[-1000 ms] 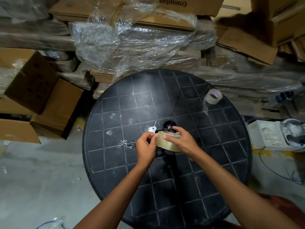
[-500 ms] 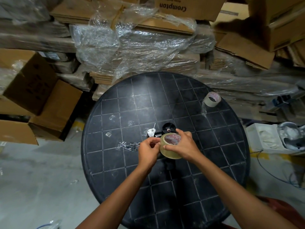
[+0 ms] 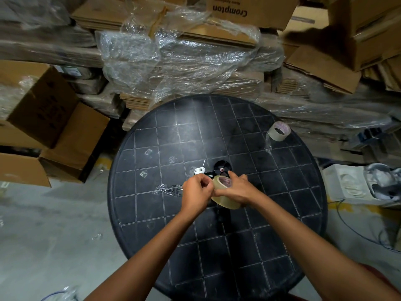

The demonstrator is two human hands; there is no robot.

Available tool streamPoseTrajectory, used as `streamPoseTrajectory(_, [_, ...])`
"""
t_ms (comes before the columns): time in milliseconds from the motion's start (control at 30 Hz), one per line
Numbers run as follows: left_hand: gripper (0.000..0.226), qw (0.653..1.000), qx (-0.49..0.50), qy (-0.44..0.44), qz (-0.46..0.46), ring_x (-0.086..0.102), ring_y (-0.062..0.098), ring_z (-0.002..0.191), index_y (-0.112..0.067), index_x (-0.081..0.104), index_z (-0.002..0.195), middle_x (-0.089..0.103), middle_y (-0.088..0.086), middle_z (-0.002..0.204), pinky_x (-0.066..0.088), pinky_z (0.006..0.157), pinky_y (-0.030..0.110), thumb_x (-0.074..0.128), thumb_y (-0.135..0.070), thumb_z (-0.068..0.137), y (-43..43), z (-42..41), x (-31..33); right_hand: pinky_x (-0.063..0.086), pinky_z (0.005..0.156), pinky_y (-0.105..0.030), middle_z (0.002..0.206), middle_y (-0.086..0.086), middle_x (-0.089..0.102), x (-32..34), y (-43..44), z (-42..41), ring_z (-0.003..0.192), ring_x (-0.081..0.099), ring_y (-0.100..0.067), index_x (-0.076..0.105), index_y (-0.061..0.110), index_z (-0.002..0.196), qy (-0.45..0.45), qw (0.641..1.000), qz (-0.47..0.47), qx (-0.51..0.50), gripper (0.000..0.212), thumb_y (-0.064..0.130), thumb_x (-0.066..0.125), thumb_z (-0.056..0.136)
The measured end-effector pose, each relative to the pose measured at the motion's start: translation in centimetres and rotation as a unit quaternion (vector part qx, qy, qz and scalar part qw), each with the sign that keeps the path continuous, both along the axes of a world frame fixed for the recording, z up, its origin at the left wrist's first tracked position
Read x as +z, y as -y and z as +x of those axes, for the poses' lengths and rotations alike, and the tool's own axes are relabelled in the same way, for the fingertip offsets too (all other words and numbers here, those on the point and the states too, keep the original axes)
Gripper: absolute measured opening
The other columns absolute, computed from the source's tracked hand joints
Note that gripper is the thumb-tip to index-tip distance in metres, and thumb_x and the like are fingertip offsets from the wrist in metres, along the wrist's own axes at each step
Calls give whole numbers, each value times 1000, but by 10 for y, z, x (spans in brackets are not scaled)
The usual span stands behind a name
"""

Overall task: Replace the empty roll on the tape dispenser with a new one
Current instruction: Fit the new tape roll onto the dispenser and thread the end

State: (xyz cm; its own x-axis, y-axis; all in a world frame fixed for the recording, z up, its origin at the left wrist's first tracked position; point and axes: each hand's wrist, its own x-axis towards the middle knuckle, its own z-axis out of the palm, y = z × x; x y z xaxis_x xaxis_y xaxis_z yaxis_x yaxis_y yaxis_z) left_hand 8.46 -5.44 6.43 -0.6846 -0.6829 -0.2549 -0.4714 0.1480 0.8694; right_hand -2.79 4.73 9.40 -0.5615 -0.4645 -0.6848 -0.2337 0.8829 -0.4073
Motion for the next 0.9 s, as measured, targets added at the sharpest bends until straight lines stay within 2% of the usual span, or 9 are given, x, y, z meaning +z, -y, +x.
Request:
streamPoseTrajectory(33, [13,1000,-7,11,16,66,18,54,-16,67,70,69,2,60,54,53,29,60,-7,77,4,0,0,54,92,-46,153,-15,21,0,0,1,134,40,-40,13,26,157,-4,1000,14,8,120,69,75,63])
streamPoseTrajectory(100, [19,995,-11,14,102,60,16,43,-9,66,71,64,10,55,50,44,25,56,3,82,11,0,-1,55,90,-43,146,-15,28,-1,0,2,128,46,-38,21,26,155,-24,999,26,27,114,67,74,64])
streamPoseTrajectory(167, [18,982,-11,-8,189,58,12,36,0,63,78,60,15,57,45,37,21,53,10,89,16,0,2,54,94,-43,135,-12,33,-2,-2,1,120,52,-36,30,26,151,-40,999,6,26,105,63,74,63])
streamPoseTrajectory(233, [17,977,-12,-24,212,60,12,37,1,61,81,60,16,59,48,38,19,51,9,92,15,-1,4,53,95,-44,131,-10,34,-3,-3,-1,117,53,-34,32,28,147,-45,999,-17,16,100,58,77,62])
streamPoseTrajectory(400, [13,982,-19,-37,186,66,17,45,1,59,85,62,16,63,54,46,23,51,2,95,8,-1,-1,55,82,-41,132,-11,38,1,-3,-8,105,49,-27,31,33,143,-40,998,-28,29,96,48,80,62])
streamPoseTrajectory(533, [18,967,-5,-79,241,66,15,47,-2,56,80,59,16,63,53,45,20,50,4,95,13,-2,1,47,88,-33,134,-10,39,4,-7,-14,116,54,-29,29,34,145,-67,993,-78,53,99,45,84,64])
streamPoseTrajectory(667, [13,954,-27,-116,274,67,12,53,0,57,84,64,13,62,56,52,19,51,3,96,20,2,4,45,94,-33,141,-8,36,10,-5,-20,125,50,-29,19,34,153,-74,988,-102,92,112,47,84,62])
streamPoseTrajectory(767, [13,959,-12,-123,255,65,11,51,-1,58,85,61,17,66,56,53,19,52,5,95,24,6,4,49,95,-36,136,-6,36,17,-4,-24,122,50,-29,22,39,151,-74,983,-94,140,109,46,83,61])
streamPoseTrajectory(900, [12,971,3,-118,206,65,9,55,-2,59,87,61,16,70,57,56,18,52,3,95,33,18,2,47,98,-44,138,-2,35,24,-11,-34,122,40,-29,23,43,145,-105,963,-74,236,107,43,83,56])
